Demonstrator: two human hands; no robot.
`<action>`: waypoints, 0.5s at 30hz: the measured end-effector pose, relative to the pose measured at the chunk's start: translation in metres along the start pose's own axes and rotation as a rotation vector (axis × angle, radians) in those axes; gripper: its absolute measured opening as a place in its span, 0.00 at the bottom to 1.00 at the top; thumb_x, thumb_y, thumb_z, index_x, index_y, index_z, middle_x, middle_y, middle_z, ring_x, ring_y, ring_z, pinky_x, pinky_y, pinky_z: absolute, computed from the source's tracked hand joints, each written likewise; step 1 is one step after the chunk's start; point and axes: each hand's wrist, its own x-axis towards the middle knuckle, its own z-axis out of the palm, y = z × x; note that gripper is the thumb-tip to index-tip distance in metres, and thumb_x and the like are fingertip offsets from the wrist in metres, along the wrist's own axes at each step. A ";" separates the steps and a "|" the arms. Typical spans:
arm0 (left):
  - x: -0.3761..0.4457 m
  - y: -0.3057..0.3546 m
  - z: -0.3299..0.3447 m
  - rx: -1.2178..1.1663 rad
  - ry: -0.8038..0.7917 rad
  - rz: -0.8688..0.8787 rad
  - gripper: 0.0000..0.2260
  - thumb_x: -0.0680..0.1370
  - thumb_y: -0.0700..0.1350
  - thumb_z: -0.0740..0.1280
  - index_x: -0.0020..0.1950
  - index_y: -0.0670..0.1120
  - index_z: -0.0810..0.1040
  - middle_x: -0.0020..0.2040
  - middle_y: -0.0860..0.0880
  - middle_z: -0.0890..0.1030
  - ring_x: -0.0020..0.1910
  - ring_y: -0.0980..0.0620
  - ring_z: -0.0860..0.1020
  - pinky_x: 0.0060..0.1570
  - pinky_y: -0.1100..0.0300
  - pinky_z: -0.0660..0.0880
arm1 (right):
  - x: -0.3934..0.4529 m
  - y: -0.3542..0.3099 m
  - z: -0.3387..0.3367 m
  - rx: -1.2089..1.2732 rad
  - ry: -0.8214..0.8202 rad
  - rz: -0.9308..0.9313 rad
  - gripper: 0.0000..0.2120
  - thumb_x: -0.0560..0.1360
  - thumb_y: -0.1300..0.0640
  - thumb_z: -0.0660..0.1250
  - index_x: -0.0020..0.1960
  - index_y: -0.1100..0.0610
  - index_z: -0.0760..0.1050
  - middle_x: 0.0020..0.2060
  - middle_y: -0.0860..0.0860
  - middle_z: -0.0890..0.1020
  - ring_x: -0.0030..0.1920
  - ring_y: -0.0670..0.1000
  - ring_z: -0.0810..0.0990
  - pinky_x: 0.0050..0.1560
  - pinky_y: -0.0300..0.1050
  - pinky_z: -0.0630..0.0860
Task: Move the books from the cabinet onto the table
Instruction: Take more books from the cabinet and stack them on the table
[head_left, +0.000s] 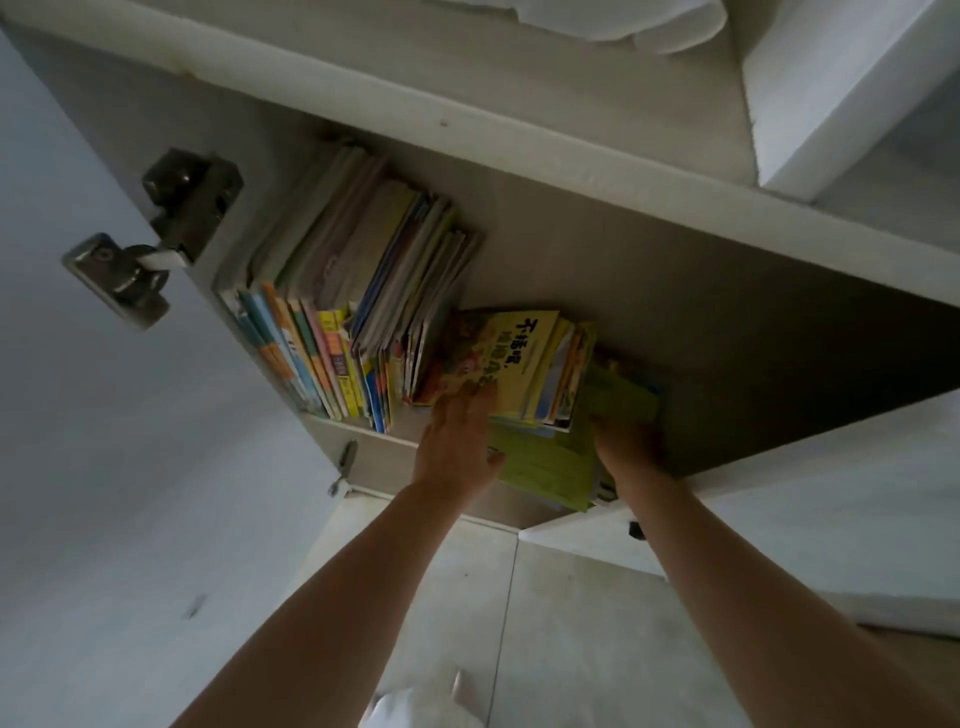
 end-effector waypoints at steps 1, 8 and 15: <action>0.002 0.001 0.003 0.039 0.014 0.004 0.40 0.71 0.51 0.71 0.76 0.52 0.52 0.76 0.43 0.57 0.74 0.37 0.59 0.68 0.44 0.67 | 0.003 0.000 0.001 -0.025 -0.017 0.034 0.31 0.81 0.46 0.56 0.76 0.62 0.53 0.74 0.63 0.60 0.73 0.63 0.60 0.73 0.55 0.59; 0.021 0.007 0.008 0.158 0.065 0.038 0.45 0.70 0.58 0.73 0.77 0.53 0.48 0.78 0.43 0.54 0.75 0.34 0.55 0.70 0.40 0.63 | 0.051 0.018 0.019 0.325 -0.174 0.185 0.38 0.75 0.37 0.62 0.76 0.57 0.57 0.74 0.59 0.63 0.71 0.61 0.64 0.71 0.56 0.64; 0.036 0.003 0.013 0.210 0.132 0.029 0.44 0.68 0.61 0.72 0.76 0.51 0.53 0.74 0.42 0.62 0.69 0.34 0.66 0.63 0.42 0.70 | 0.085 0.037 0.037 0.245 -0.031 0.135 0.52 0.61 0.25 0.64 0.74 0.57 0.61 0.70 0.61 0.68 0.69 0.65 0.67 0.68 0.63 0.66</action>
